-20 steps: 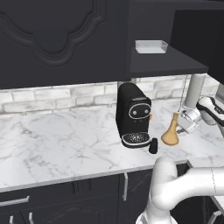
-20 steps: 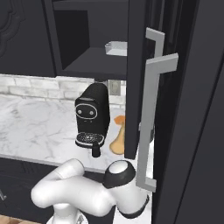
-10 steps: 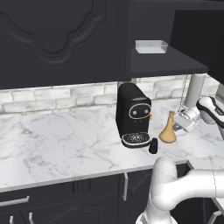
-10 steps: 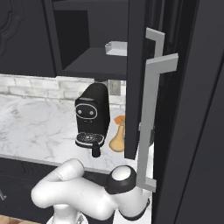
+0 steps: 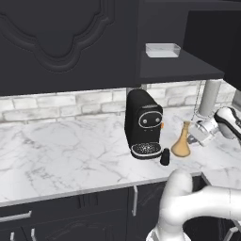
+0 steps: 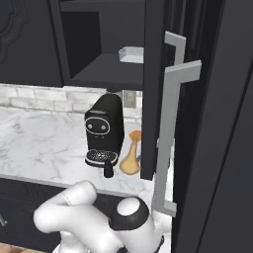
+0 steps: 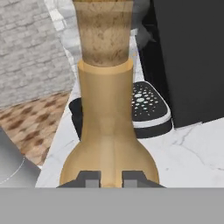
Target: Pick the oil and vinegar bottle and shaker from the counter and place them in the cabinet.
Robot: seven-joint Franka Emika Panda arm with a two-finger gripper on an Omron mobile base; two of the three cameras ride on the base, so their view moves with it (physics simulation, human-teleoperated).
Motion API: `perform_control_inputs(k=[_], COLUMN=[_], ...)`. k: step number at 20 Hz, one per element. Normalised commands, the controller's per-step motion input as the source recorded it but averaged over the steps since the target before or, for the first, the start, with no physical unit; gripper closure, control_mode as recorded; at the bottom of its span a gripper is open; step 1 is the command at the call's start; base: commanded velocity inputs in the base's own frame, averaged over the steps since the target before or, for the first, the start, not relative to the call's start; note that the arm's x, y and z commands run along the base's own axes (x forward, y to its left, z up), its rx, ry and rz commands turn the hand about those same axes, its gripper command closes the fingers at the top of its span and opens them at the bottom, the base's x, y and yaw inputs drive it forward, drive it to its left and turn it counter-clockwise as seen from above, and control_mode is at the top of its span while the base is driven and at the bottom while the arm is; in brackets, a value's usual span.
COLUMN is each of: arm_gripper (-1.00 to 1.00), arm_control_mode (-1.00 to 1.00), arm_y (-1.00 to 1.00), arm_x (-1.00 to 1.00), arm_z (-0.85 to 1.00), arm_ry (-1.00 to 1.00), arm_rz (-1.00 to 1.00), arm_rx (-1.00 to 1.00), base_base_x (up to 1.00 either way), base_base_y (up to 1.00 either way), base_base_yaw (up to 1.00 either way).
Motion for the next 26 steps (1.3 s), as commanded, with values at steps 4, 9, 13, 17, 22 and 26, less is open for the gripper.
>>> perform_control_inputs(k=[4, 9, 13, 17, 22, 26], arm_gripper=[1.0, 1.0, 1.0, 1.0, 1.0, 1.0], arm_control_mode=[-1.0, -1.0, -1.0, -1.0, -1.0, -1.0], arm_y=[0.07, 0.35, 0.37, 0.15, 0.14, 0.19], arm_x=[-0.72, -0.21, -0.26, -0.47, -0.4, -0.28], arm_z=[0.07, 0.0, 0.1, 0.37, 0.42, 0.45], arm_ry=[-0.16, -0.09, -0.1, -0.15, -0.13, -0.1], arm_rz=[-0.21, -0.2, -0.22, -0.29, -0.3, -0.29], arm_rx=[-0.12, -0.15, -0.12, -0.14, -0.14, -0.07], base_base_x=[0.0, 0.0, 0.0, 0.0, 0.0, 0.0], base_base_y=[0.0, 0.0, 0.0, 0.0, 0.0, 0.0], base_base_yaw=[0.0, 0.0, 0.0, 0.0, 0.0, 0.0])
